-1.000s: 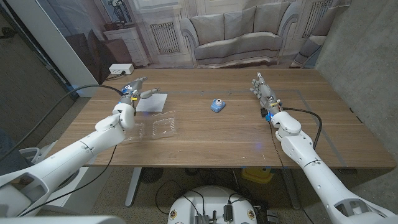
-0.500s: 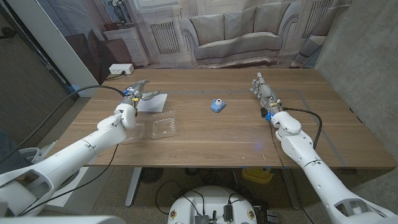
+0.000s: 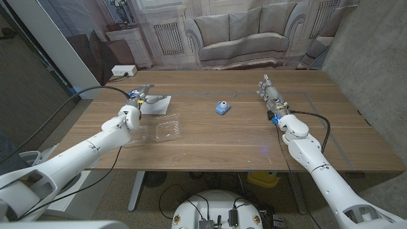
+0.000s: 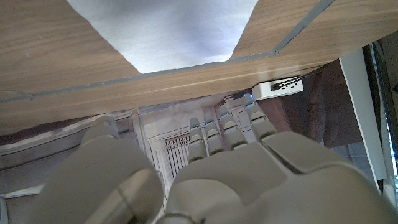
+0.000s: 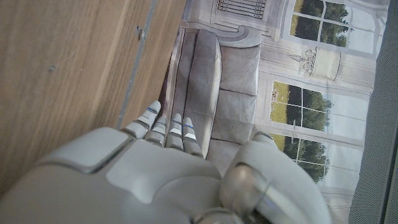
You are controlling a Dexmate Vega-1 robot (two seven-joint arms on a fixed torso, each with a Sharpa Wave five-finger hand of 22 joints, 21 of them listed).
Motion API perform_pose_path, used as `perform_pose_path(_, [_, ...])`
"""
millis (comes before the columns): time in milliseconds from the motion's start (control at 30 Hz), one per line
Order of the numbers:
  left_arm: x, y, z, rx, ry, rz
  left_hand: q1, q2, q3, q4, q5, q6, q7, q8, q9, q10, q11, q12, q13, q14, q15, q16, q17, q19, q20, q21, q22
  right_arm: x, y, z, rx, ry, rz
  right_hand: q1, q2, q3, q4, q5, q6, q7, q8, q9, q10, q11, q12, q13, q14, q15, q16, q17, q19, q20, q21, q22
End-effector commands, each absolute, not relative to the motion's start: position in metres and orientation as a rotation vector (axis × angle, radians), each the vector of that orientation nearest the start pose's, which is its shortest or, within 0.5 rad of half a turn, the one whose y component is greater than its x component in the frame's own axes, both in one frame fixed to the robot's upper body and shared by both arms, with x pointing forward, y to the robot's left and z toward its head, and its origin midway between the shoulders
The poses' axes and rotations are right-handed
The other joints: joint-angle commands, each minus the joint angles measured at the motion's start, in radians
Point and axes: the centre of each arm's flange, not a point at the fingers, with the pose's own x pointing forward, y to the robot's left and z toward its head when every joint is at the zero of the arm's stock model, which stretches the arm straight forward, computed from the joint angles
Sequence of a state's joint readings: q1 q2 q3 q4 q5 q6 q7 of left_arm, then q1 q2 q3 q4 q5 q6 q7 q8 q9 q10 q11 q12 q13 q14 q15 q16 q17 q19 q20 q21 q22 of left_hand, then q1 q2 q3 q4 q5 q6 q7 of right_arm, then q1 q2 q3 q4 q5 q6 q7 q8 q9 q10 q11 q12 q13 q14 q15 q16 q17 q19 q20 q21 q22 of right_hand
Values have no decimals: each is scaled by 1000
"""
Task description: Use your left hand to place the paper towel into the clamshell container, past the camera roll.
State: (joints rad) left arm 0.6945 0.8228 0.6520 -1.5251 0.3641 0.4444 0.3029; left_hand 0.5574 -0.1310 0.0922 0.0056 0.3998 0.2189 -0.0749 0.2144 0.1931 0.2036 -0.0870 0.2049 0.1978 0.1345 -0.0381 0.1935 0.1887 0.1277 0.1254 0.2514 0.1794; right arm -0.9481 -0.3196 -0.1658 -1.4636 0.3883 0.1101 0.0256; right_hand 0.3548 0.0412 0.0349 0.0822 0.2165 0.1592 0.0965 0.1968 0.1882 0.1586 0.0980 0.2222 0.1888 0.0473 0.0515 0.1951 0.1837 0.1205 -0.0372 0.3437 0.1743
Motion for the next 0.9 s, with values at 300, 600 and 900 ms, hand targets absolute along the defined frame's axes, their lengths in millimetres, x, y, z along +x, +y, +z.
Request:
perform_pose_path(300, [659, 349, 4, 1310, -332, 426, 9, -7, -7, 1, 7, 8, 5, 1, 4, 5, -7, 6, 3, 13, -25, 5, 3, 9, 6, -5, 2, 633, -262, -23, 16, -573, 152, 4, 7, 0, -3, -2, 11, -2, 1, 2, 9, -2, 1, 1, 3, 4, -5, 2, 11, -18, -7, 5])
perform_pose_path(600, [665, 343, -1, 1332, -329, 417, 12, -6, -10, 0, 10, 11, 7, 2, 5, 7, -10, 7, 3, 14, -26, 5, 3, 12, 1, -8, 2, 633, -260, -26, 18, -569, 154, 5, 8, -1, -4, -2, 11, -2, 1, 2, 8, -2, 0, 1, 4, 4, -5, 2, 13, -17, -10, 5])
perform_pose_path(900, [670, 342, -8, 1326, -312, 414, 18, -2, -12, -1, 13, 23, 6, 5, 5, 15, -17, 10, 4, 21, -31, 8, 3, 17, -6, -10, 2, 635, -257, -28, 24, -574, 163, 5, 8, -1, -6, -3, 11, -1, 1, 2, 9, -1, 0, 1, 4, 4, -5, 2, 14, -17, -13, 5])
